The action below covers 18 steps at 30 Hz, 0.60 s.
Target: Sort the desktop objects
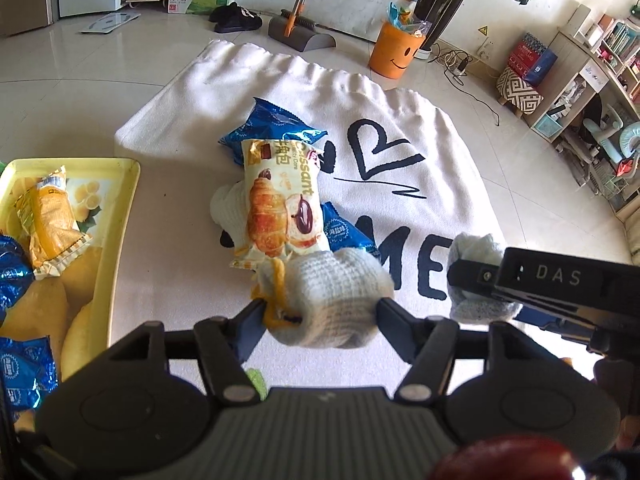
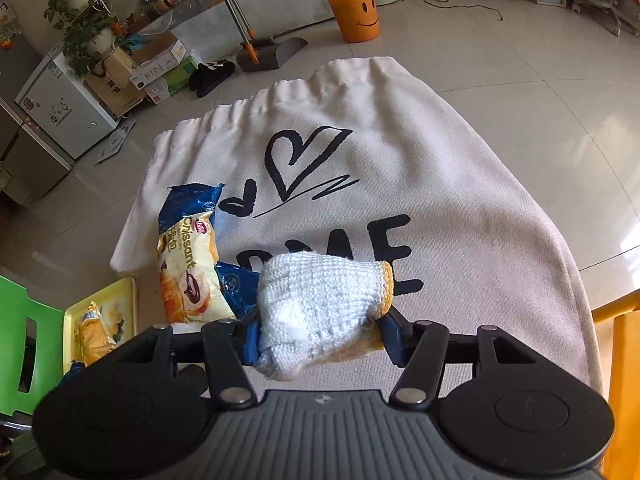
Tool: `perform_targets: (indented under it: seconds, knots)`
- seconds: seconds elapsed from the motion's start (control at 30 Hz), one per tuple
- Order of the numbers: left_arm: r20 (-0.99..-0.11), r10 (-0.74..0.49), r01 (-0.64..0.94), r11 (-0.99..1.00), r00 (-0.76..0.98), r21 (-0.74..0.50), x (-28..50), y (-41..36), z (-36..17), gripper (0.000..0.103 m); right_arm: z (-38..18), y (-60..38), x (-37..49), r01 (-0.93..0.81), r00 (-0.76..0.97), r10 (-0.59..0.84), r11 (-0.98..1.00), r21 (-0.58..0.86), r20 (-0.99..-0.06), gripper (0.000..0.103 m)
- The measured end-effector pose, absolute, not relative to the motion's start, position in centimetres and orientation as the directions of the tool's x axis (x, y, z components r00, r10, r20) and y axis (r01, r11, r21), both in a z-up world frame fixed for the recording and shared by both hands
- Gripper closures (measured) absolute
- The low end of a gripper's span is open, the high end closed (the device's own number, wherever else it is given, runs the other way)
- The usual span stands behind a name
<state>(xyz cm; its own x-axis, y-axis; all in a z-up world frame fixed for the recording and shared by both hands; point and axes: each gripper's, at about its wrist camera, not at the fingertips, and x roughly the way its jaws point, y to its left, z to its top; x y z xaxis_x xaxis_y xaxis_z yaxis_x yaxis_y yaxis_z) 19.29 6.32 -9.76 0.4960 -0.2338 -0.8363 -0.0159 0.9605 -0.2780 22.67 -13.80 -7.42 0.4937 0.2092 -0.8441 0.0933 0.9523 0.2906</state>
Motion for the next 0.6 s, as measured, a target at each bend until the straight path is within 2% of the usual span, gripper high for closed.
perform_targets:
  seconds: [0.6]
  knots:
    - [-0.861,-0.202,-0.081,0.96,0.467,-0.269,19.6,9.6,-11.9,0.048,-9.1,-12.9,22.4,0.107,0.444,0.219,0.95,0.294,-0.869,0.045]
